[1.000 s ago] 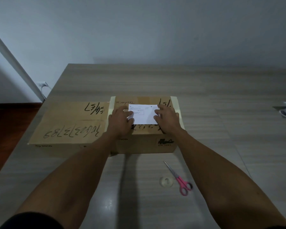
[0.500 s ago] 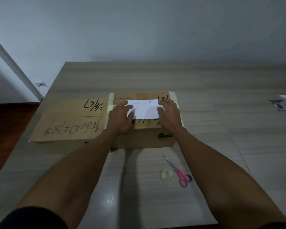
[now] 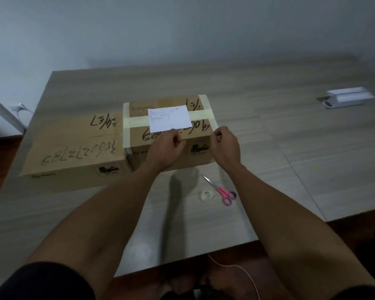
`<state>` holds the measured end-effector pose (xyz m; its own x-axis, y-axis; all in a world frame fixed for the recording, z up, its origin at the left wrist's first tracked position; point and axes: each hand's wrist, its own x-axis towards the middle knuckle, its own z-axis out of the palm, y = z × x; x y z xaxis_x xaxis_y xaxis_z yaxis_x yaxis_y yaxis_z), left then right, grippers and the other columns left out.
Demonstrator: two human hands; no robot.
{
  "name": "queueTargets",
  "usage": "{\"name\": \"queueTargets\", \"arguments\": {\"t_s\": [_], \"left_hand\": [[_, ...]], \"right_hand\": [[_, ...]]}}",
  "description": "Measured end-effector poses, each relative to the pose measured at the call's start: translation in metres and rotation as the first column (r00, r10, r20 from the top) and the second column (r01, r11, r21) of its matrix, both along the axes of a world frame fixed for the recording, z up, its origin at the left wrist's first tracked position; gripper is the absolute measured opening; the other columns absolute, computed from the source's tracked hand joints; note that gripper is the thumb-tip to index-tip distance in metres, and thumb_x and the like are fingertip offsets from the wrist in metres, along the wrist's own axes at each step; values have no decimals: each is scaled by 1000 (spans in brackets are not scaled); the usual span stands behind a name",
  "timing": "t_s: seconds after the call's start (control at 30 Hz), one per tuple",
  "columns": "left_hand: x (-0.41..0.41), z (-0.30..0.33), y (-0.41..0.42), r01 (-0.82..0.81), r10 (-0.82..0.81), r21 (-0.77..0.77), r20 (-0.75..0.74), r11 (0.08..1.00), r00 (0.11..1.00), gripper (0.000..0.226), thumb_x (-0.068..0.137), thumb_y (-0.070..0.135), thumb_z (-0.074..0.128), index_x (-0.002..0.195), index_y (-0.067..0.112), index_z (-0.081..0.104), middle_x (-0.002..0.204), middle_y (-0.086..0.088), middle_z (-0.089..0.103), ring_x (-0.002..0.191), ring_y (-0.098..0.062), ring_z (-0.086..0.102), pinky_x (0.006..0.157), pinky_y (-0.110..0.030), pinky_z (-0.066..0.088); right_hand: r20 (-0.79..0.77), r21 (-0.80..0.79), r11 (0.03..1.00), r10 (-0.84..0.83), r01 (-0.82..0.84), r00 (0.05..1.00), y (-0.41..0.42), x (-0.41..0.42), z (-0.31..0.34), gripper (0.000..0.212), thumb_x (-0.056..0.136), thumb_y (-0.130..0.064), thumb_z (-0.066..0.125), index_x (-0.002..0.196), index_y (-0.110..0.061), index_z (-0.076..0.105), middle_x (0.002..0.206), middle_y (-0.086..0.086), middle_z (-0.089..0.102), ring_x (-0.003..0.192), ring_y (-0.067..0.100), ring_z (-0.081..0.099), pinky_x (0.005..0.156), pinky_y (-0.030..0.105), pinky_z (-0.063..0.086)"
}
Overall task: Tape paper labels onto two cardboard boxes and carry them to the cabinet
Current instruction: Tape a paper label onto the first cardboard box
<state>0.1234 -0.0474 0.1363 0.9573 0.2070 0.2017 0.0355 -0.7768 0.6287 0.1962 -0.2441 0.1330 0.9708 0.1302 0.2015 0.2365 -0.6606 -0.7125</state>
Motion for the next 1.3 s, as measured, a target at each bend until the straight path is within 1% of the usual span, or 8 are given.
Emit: {"name": "queueTargets", "arguments": {"t_s": [0.17, 0.3, 0.5, 0.6, 0.7, 0.97, 1.1, 1.3], "left_hand": [[-16, -22, -35, 34, -43, -67, -134, 997, 990, 12, 91, 32, 70, 90, 23, 62, 87, 5, 63, 81, -16, 60, 71, -36, 52], [-25, -48, -60, 17, -33, -75, -218, 997, 975, 15, 90, 30, 72, 98, 17, 69, 97, -1, 67, 89, -20, 62, 78, -38, 54], [-37, -91, -90, -13, -13, -69, -367, 998, 930, 26, 87, 39, 74, 108, 23, 70, 112, -1, 64, 101, -21, 61, 88, -39, 52], [-43, -112, -103, -29, -10, -90, -409, 996, 912, 25, 84, 37, 78, 105, 26, 71, 112, -2, 61, 100, -23, 62, 89, -39, 52], [-44, -129, -112, -25, -25, -107, -443, 994, 896, 28, 81, 33, 81, 107, 25, 73, 114, -5, 59, 101, -24, 62, 89, -40, 54], [-47, -160, -132, -29, -26, -104, -491, 994, 871, 45, 71, 37, 91, 112, 24, 75, 120, -1, 55, 107, -21, 60, 90, -37, 53], [-49, -166, -136, -32, -8, -74, -482, 997, 876, 33, 84, 29, 81, 115, 18, 77, 122, -3, 56, 112, -24, 60, 95, -39, 51], [-50, -141, -128, 20, -31, -32, -395, 999, 918, 33, 86, 17, 79, 117, 7, 76, 127, -8, 58, 113, -27, 60, 99, -33, 48]], "right_hand": [[-102, -60, 998, 30, -36, 994, -37, -14, -32, 11, 98, -22, 57, 93, -13, 62, 87, 3, 65, 82, 25, 60, 69, 38, 51], [-255, -86, 990, 86, -112, 963, -63, -16, -63, 3, 94, -22, 62, 95, -21, 65, 93, -1, 67, 86, 20, 63, 72, 31, 46], [-429, -155, 965, 127, -211, 894, -90, -25, -106, 28, 89, -20, 70, 116, -11, 70, 112, 8, 70, 97, 24, 66, 84, 36, 54], [-511, -151, 961, 127, -234, 850, -96, -33, -126, 24, 89, -21, 70, 111, -12, 70, 100, 8, 71, 81, 30, 71, 75, 41, 59], [-515, -167, 946, 156, -277, 843, -100, -35, -142, 6, 88, -20, 69, 87, -15, 67, 88, 15, 68, 73, 35, 70, 69, 47, 61], [-520, -253, 920, 131, -299, 844, -102, -31, -163, 12, 87, -21, 70, 98, -15, 70, 92, 12, 69, 78, 33, 70, 74, 46, 61], [-522, -304, 902, 112, -307, 846, -101, -28, -161, 17, 80, -22, 73, 95, -13, 70, 93, 10, 67, 79, 31, 66, 74, 43, 60], [-485, -252, 926, 131, -281, 865, -104, -28, -137, 20, 71, -31, 72, 87, -20, 66, 86, 1, 64, 70, 19, 63, 63, 34, 55]]}}
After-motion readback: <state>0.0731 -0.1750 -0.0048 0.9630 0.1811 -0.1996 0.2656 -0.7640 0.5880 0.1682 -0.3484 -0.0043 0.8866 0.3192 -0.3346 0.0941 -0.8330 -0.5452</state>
